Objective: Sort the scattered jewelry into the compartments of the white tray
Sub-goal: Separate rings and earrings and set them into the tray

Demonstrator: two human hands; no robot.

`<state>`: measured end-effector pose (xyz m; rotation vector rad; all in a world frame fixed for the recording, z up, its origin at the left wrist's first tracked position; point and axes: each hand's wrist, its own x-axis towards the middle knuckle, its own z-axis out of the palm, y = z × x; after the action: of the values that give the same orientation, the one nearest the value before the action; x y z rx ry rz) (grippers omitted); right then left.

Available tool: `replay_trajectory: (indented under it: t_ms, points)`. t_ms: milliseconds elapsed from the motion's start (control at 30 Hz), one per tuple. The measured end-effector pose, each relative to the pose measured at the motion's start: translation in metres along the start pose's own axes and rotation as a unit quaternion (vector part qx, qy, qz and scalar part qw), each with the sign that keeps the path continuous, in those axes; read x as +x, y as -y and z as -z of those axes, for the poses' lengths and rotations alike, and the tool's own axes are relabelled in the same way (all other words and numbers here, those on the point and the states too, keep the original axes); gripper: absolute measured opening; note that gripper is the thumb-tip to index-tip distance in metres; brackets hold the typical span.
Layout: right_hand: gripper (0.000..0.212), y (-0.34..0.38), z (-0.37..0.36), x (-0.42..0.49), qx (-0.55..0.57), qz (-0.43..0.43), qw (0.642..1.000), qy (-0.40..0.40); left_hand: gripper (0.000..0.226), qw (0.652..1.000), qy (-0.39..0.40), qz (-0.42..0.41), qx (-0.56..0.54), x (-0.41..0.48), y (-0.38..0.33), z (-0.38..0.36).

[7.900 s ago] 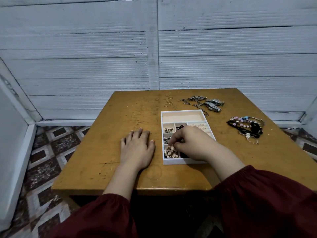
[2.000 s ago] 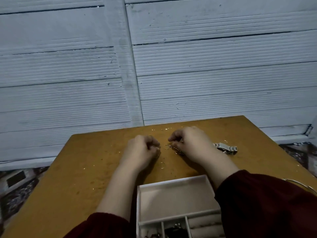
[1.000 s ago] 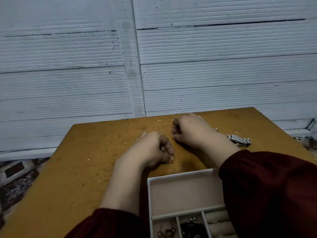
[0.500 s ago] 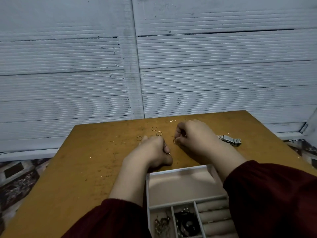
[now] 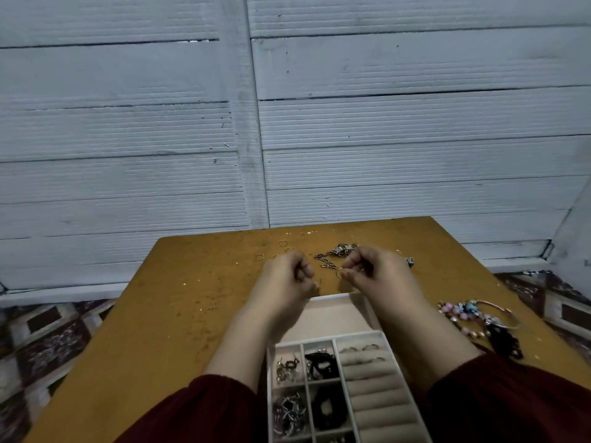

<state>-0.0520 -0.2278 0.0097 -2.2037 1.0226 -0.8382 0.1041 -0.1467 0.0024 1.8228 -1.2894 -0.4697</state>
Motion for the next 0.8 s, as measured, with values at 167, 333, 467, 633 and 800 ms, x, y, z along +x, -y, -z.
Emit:
replay_trajectory:
  t_ms: [167, 333, 467, 633, 800]
  points:
    - [0.012, 0.004, 0.012, -0.039, 0.083, -0.026, 0.995, -0.041, 0.025, 0.999, -0.021, -0.014, -0.044, -0.031, -0.025, 0.001]
    - [0.011, 0.009, 0.020, -0.086, 0.148, -0.047, 0.986, -0.065, 0.020, 0.996, -0.015, -0.017, -0.084, -0.074, -0.045, -0.008]
    - [0.016, 0.002, 0.019, -0.116, 0.168, -0.049, 0.980, -0.098, 0.025, 0.993, -0.034, -0.017, -0.110, -0.105, -0.050, -0.021]
    - [0.017, -0.008, 0.018, -0.141, 0.174, -0.055, 0.978, -0.102, 0.032, 0.995, -0.058, -0.021, -0.077, -0.135, -0.045, -0.039]
    - [0.018, -0.016, 0.017, -0.145, 0.166, -0.063, 0.980, -0.090, 0.018, 0.989, -0.107, -0.077, 0.064, -0.154, -0.049, -0.042]
